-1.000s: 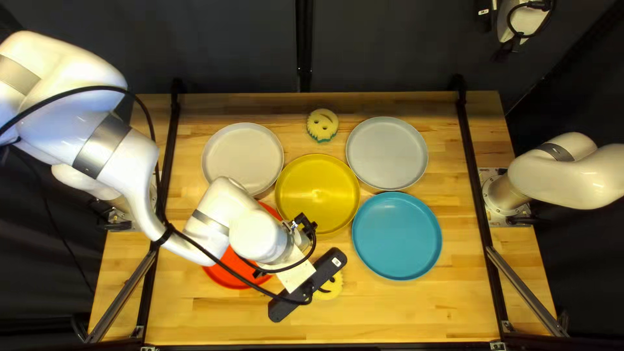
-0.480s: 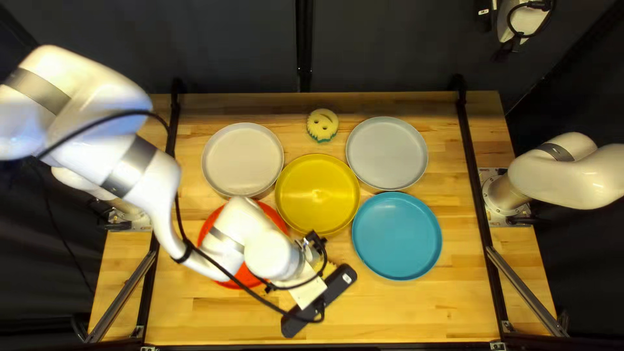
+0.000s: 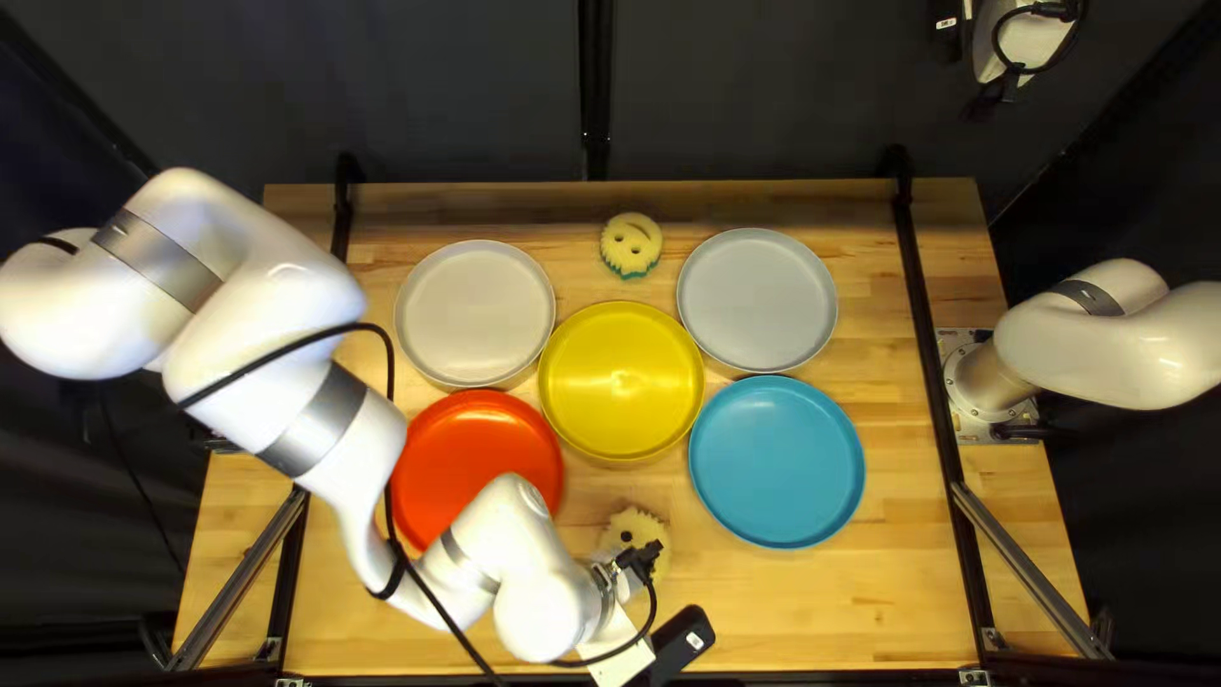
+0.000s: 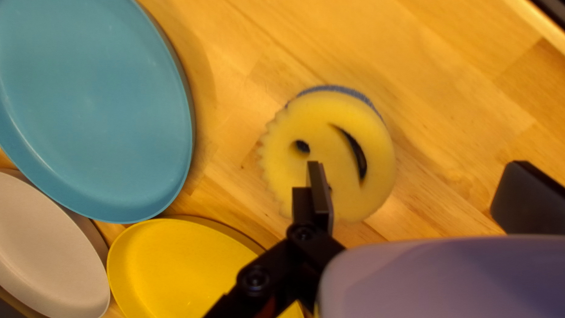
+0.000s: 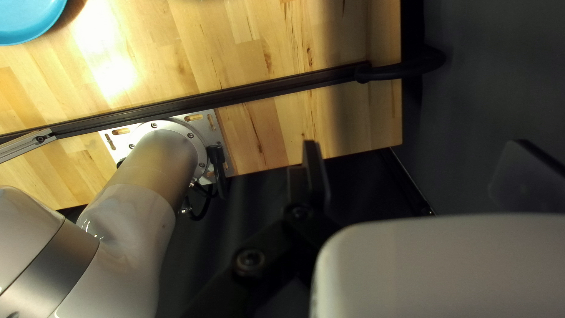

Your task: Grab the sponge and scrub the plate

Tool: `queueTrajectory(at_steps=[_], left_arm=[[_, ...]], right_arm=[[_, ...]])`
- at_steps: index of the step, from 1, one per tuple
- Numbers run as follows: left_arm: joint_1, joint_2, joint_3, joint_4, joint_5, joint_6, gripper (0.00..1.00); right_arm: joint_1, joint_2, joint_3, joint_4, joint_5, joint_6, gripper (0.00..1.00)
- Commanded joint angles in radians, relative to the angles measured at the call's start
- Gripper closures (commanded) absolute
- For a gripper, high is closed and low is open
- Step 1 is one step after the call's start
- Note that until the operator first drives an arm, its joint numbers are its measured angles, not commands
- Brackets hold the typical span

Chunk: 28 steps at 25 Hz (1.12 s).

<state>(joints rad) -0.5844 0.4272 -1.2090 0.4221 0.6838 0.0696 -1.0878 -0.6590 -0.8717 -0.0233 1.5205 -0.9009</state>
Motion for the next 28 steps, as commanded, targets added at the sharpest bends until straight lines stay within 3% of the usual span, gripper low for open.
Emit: queueTrajectory(at_steps=[1, 12, 20, 21, 22, 28], left_arm=[[0.019, -0.03, 0.067, 0.012, -0.046, -0.012, 0.0], [0.068, -0.023, 0.122, 0.014, -0.151, 0.019, 0.0], [0.066, -0.021, 0.126, 0.0, -0.166, 0.029, 0.0], [0.065, -0.021, 0.126, -0.001, -0.166, 0.028, 0.2], [0.065, -0.021, 0.126, -0.001, -0.166, 0.028, 0.97], [0.065, -0.021, 0.126, -0.001, -0.166, 0.028, 1.0]], right_arm=[[0.0, 0.0, 0.0, 0.0, 0.0, 0.0, 0.0], [0.0, 0.0, 0.0, 0.0, 0.0, 0.0, 0.0], [0.0, 0.0, 0.0, 0.0, 0.0, 0.0, 0.0], [0.0, 0.0, 0.0, 0.0, 0.0, 0.0, 0.0], [0.0, 0.0, 0.0, 0.0, 0.0, 0.0, 0.0], [0.0, 0.0, 0.0, 0.0, 0.0, 0.0, 0.0]])
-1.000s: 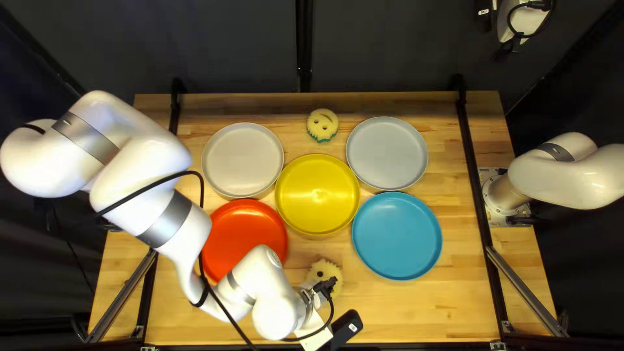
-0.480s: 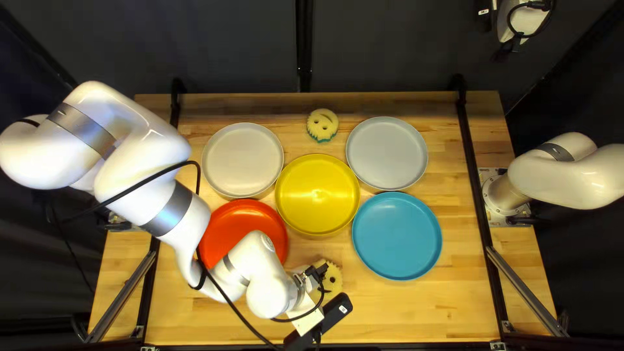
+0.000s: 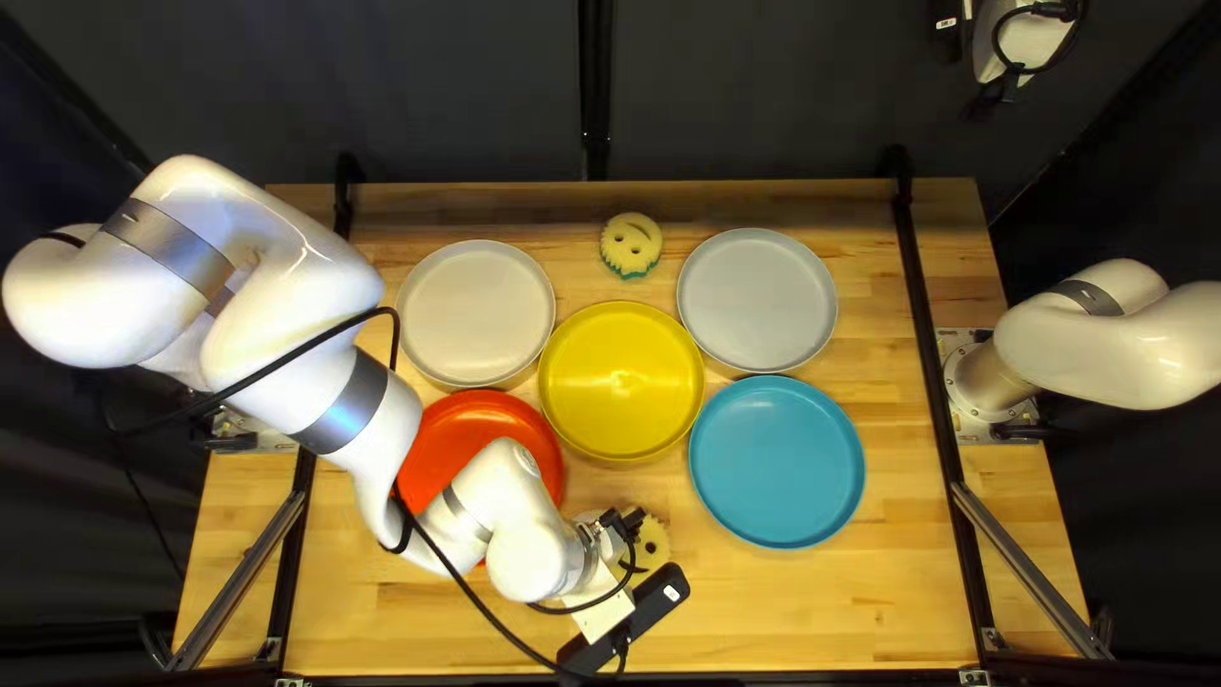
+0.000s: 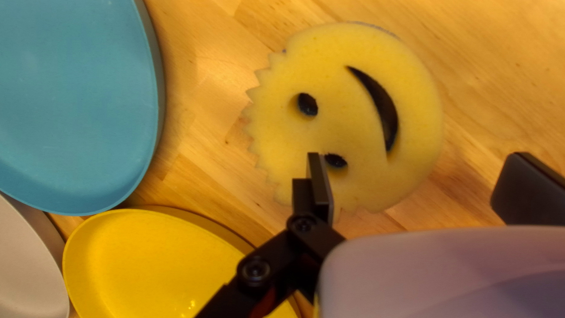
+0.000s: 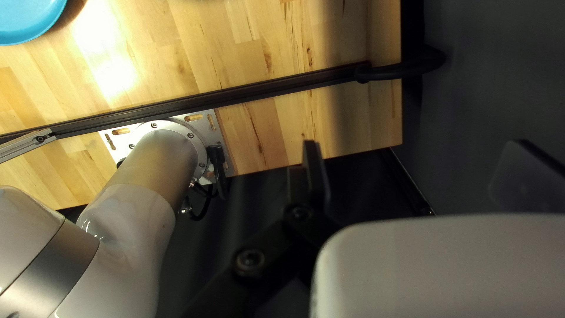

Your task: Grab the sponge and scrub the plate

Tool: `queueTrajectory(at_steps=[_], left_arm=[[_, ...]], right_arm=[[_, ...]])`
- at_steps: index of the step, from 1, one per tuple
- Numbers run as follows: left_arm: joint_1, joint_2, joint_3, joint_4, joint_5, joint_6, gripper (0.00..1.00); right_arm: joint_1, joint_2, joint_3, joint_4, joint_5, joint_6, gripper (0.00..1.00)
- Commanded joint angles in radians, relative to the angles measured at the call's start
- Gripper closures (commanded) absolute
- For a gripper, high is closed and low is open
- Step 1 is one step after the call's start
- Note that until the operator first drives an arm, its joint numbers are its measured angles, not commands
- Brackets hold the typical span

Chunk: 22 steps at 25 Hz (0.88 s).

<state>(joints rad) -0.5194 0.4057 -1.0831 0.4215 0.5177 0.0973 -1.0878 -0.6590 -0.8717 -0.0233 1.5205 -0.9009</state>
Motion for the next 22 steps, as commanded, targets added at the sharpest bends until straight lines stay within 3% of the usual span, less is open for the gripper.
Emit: queueTrajectory(at_steps=[1, 10, 22], left_arm=[[0.0, 0.0, 0.0, 0.0, 0.0, 0.0, 1.0], [0.0, -0.006, 0.011, 0.002, -0.009, 0.003, 1.0], [-0.018, -0.058, 0.01, -0.007, 0.06, 0.0, 1.0]], right_arm=[[0.0, 0.0, 0.0, 0.0, 0.0, 0.0, 0.0], [0.0, 0.0, 0.0, 0.0, 0.0, 0.0, 0.0], [0.0, 0.0, 0.0, 0.0, 0.0, 0.0, 0.0]])
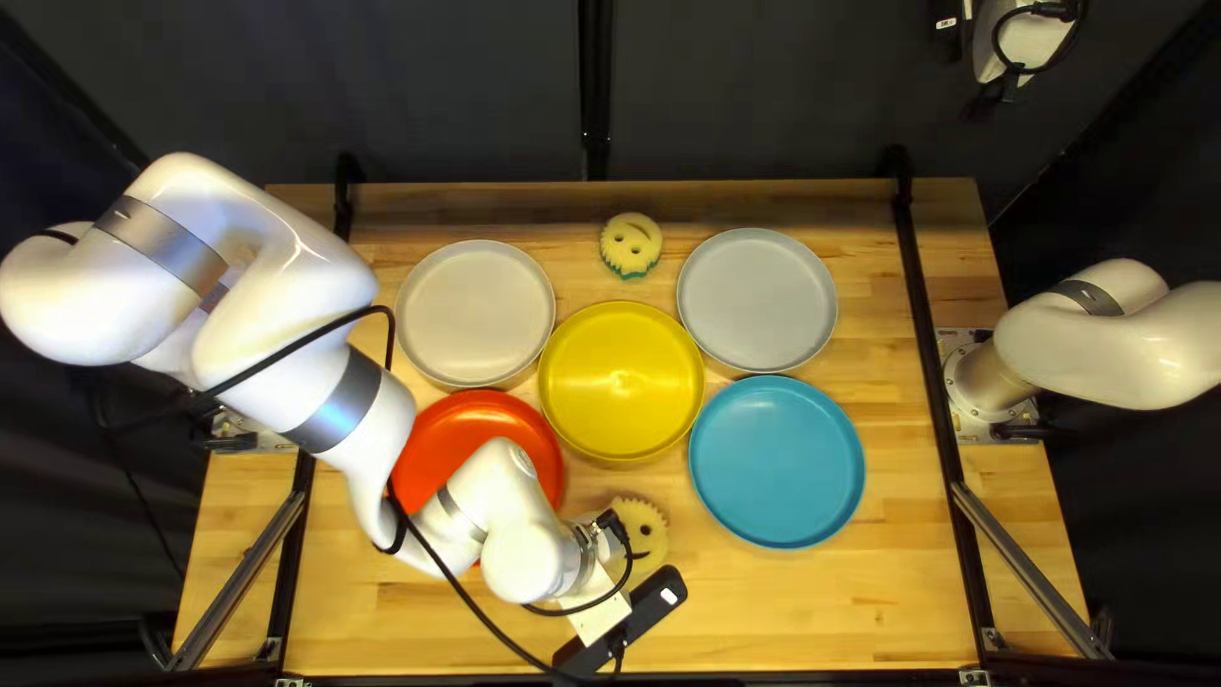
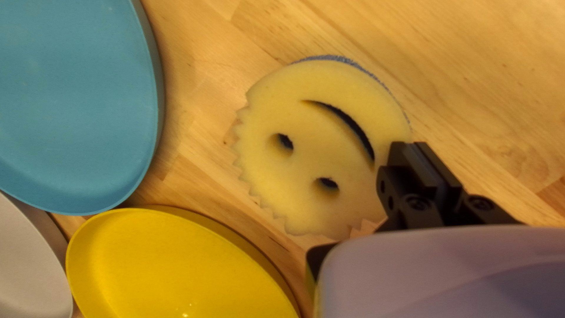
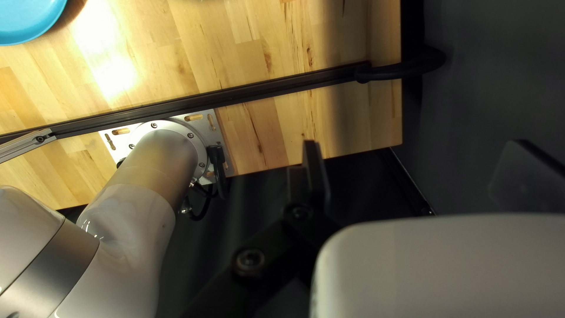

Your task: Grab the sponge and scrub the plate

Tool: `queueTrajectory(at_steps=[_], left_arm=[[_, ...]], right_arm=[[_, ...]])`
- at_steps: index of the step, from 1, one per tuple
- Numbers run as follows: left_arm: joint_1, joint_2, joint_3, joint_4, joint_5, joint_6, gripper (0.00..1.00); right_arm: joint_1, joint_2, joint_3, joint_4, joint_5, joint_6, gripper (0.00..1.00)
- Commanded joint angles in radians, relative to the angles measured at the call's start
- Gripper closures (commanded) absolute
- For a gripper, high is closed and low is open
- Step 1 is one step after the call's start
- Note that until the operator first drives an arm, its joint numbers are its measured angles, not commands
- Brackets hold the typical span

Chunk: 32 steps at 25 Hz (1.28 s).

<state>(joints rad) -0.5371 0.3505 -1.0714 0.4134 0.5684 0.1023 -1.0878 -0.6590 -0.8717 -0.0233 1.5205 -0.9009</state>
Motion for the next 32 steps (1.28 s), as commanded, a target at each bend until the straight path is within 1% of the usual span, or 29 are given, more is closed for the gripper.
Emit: queueTrajectory(at_steps=[1, 5, 6, 10, 20, 32], left_arm=[[-0.001, -0.005, -0.002, 0.002, 0.011, -0.007, 1.0], [0.001, 0.005, -0.005, 0.008, -0.003, -0.02, 1.0], [0.002, 0.007, -0.002, 0.014, -0.012, -0.029, 0.0], [0.002, 0.01, 0.003, 0.034, -0.029, -0.058, 0.0], [0.0, 0.018, 0.005, 0.067, -0.032, -0.097, 0.0], [0.013, 0.003, 0.06, 0.097, -0.077, -0.146, 0.0]], right_arm=[[0.0, 0.0, 0.0, 0.0, 0.0, 0.0, 0.0], [0.0, 0.0, 0.0, 0.0, 0.0, 0.0, 0.0], [0.0, 0.0, 0.0, 0.0, 0.0, 0.0, 0.0], [0.0, 0.0, 0.0, 0.0, 0.0, 0.0, 0.0], [0.0, 0.0, 0.0, 0.0, 0.0, 0.0, 0.0], [0.0, 0.0, 0.0, 0.0, 0.0, 0.0, 0.0]])
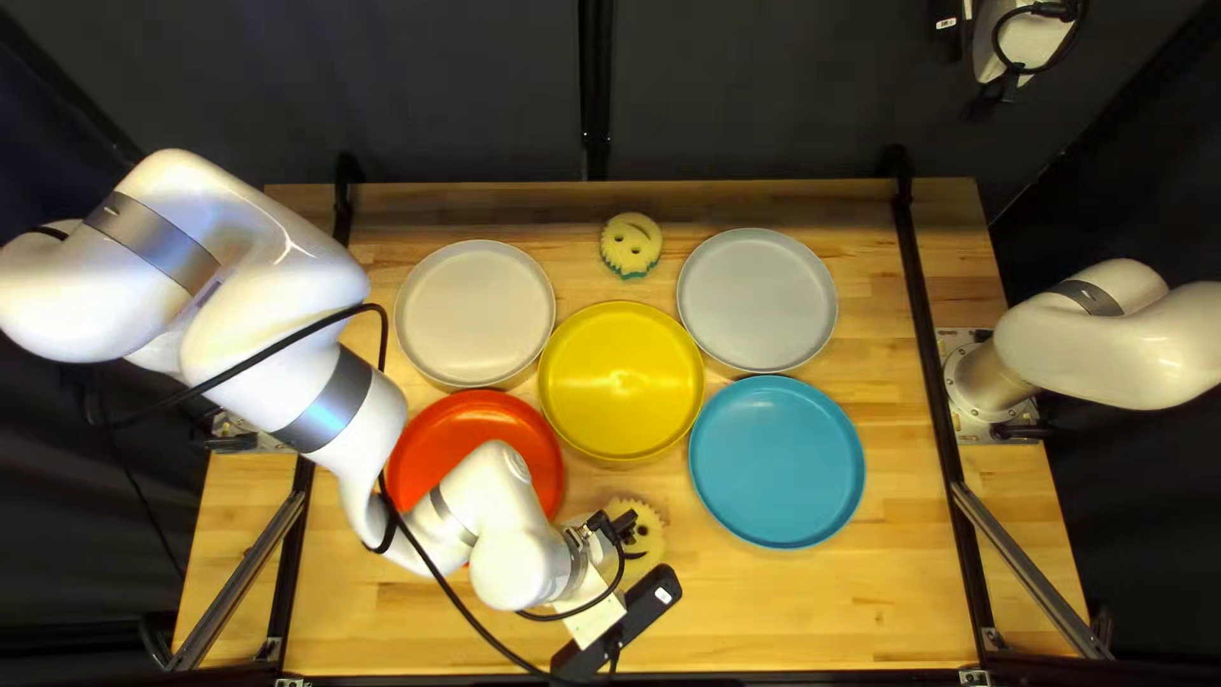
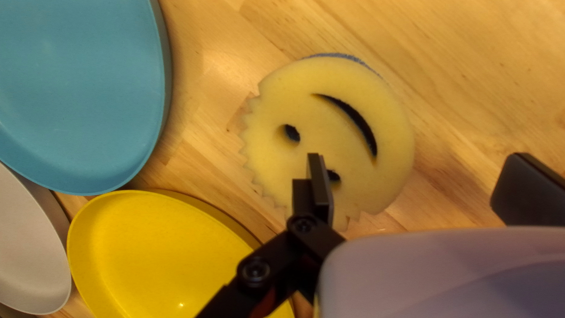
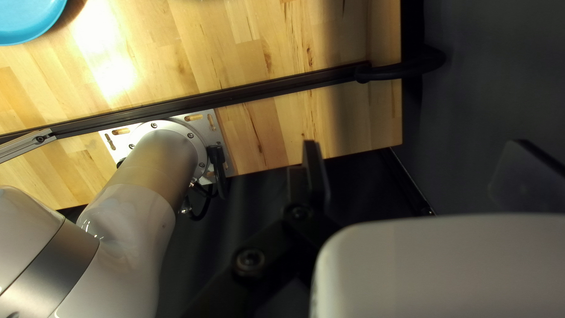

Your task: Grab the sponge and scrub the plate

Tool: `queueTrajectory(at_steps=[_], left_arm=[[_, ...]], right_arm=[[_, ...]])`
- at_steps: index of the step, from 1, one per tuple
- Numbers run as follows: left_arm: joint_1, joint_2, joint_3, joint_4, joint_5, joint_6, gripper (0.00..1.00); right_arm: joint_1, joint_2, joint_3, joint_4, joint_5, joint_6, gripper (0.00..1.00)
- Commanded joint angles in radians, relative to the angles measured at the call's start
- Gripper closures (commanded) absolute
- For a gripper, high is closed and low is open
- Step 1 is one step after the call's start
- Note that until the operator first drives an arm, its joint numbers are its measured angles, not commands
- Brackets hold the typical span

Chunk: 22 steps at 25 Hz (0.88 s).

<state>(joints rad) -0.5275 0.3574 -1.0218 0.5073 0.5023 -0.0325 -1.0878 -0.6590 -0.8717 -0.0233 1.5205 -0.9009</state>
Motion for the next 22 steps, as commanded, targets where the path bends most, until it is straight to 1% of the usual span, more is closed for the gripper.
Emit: queueTrajectory(at_steps=[1, 2, 3, 4, 22], left_arm=[[0.005, -0.004, 0.012, 0.003, -0.013, -0.013, 0.0], [0.007, -0.006, 0.016, 0.003, -0.017, -0.014, 0.11], [0.008, -0.007, 0.019, 0.002, -0.02, -0.011, 0.25], [0.008, -0.008, 0.02, -0.001, -0.021, -0.007, 1.0], [0.008, -0.008, 0.02, -0.001, -0.021, -0.007, 1.0]], right_arm=[[0.0, 0.0, 0.0, 0.0, 0.0, 0.0, 0.0], [0.0, 0.0, 0.0, 0.0, 0.0, 0.0, 0.0], [0.0, 0.0, 0.0, 0.0, 0.0, 0.0, 0.0], [0.0, 0.0, 0.0, 0.0, 0.0, 0.0, 0.0], [0.0, 0.0, 0.0, 0.0, 0.0, 0.0, 0.0]])
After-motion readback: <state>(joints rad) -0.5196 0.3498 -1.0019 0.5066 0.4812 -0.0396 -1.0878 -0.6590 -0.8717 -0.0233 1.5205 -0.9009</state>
